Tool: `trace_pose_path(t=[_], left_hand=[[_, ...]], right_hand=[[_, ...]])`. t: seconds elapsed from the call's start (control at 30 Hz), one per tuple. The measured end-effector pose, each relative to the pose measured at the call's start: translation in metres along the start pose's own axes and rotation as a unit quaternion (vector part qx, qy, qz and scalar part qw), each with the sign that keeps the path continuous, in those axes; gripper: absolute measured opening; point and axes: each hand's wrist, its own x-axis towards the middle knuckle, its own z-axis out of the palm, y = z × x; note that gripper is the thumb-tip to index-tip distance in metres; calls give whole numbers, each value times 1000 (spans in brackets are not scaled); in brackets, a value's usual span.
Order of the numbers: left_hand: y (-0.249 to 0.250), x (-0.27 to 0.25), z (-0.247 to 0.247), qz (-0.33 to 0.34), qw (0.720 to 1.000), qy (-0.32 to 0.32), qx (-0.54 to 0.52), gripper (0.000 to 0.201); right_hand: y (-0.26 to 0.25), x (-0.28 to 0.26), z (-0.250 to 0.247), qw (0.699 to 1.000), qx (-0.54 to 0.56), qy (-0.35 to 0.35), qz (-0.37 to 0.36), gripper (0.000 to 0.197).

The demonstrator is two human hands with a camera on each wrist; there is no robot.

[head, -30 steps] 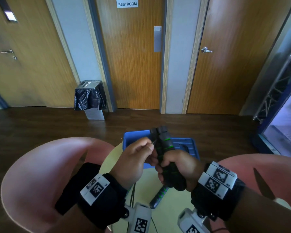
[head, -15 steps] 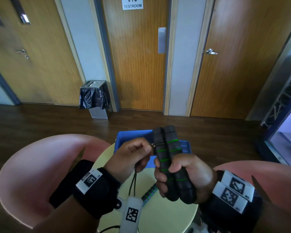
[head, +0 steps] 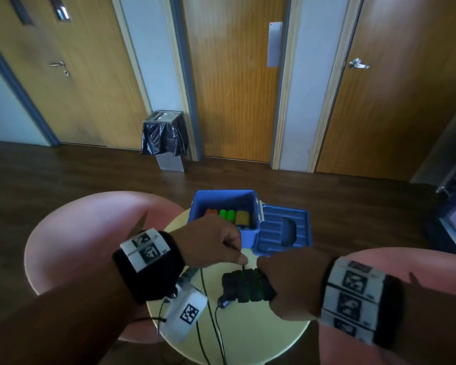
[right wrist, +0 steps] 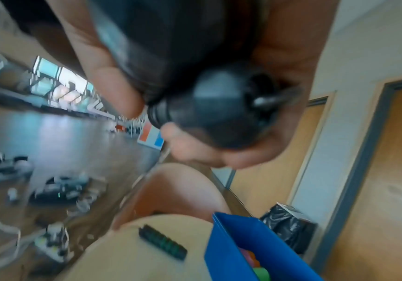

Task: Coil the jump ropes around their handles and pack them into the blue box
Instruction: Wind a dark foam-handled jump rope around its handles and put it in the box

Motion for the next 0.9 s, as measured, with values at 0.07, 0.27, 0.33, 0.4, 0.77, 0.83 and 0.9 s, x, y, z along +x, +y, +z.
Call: trace_pose_path(t=[0.07,0.27,0.33,0.4,0.77,0.83,0.9], left_hand=[[7,0,20,-13,992,82,100,32],[26,-3,71,-97,958,262,-62,18],[31,-4,78,-140,908,315,-238,8],[37,-5,81,-162,848,324,-387,12],[41,-5,58,-180,746,175,-617,38],[39,-3,55,-171,752,180,-611,41],[39,0,50,-160,777,210,-572,34]], right_hand=[[4,15,10,998,-51,30,26,19],[18,41,14,980,-56,142,127,26],[20,42,13,974,-42,174,137,28],[21,42,10,970,-27,197,143,28],[36,53,1,962,-43,226,145,27],[38,54,2,964,-49,216,147,30],[40,54,4,964,-61,213,147,31]])
